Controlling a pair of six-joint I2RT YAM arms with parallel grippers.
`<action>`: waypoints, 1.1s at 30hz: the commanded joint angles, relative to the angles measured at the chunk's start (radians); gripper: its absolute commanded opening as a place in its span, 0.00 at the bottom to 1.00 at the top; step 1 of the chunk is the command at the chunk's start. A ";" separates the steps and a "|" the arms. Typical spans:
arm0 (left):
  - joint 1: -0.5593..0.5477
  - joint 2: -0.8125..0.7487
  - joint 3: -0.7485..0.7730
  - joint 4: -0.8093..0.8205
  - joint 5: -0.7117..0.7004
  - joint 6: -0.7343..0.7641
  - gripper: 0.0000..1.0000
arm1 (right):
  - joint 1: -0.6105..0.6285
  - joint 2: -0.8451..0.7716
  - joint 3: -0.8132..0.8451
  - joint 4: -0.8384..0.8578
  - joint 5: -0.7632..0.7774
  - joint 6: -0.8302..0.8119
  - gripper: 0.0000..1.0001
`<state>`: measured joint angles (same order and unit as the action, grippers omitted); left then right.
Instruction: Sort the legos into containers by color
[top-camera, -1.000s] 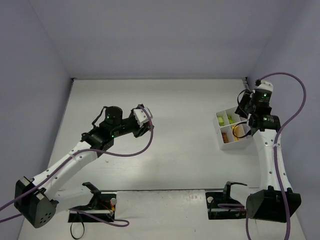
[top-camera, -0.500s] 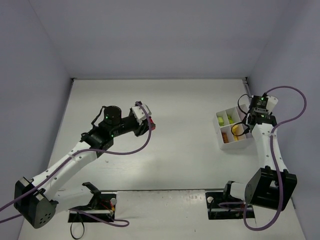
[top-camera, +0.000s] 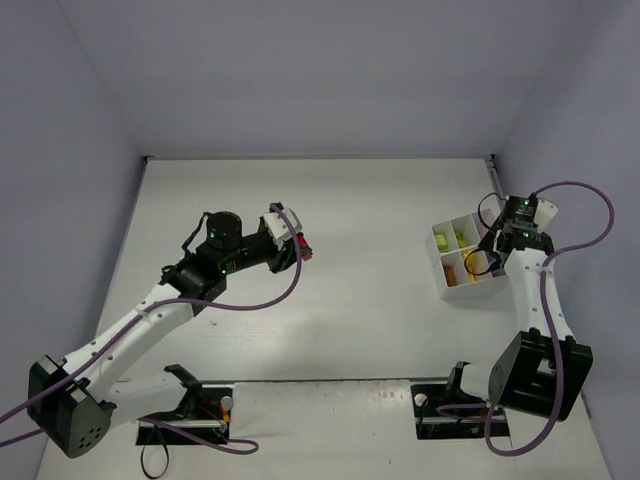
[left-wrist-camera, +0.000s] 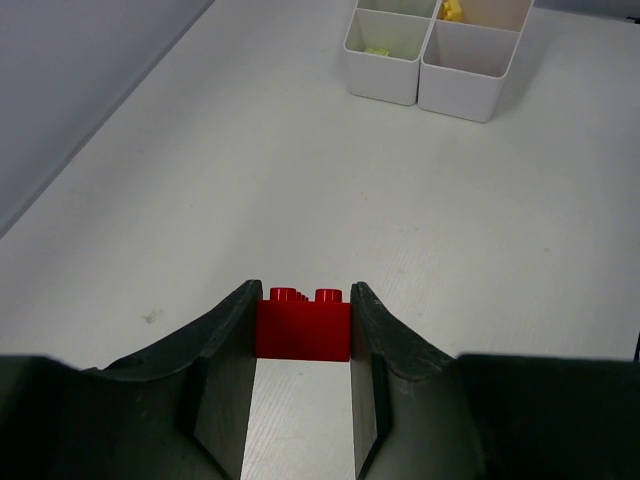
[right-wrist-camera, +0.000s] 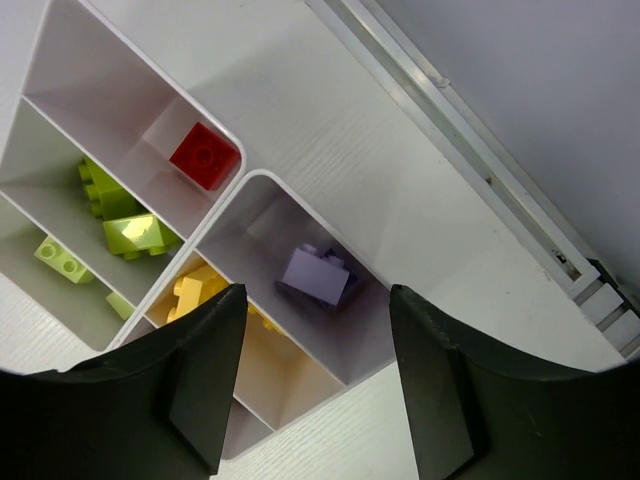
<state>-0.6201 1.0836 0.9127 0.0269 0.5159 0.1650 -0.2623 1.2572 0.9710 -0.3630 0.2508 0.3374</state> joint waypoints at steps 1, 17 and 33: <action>0.003 -0.024 0.040 0.088 0.036 -0.027 0.23 | -0.006 -0.028 0.023 0.030 -0.038 0.005 0.57; 0.017 0.105 0.199 0.094 -0.100 -0.565 0.23 | 0.256 -0.220 0.011 0.340 -0.943 -0.336 0.61; 0.017 0.274 0.328 0.107 -0.105 -1.047 0.23 | 0.639 -0.133 0.170 0.427 -0.986 -0.405 0.61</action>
<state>-0.6048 1.3792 1.1763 0.0582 0.4339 -0.7773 0.3428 1.1057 1.0821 -0.0189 -0.7124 -0.0383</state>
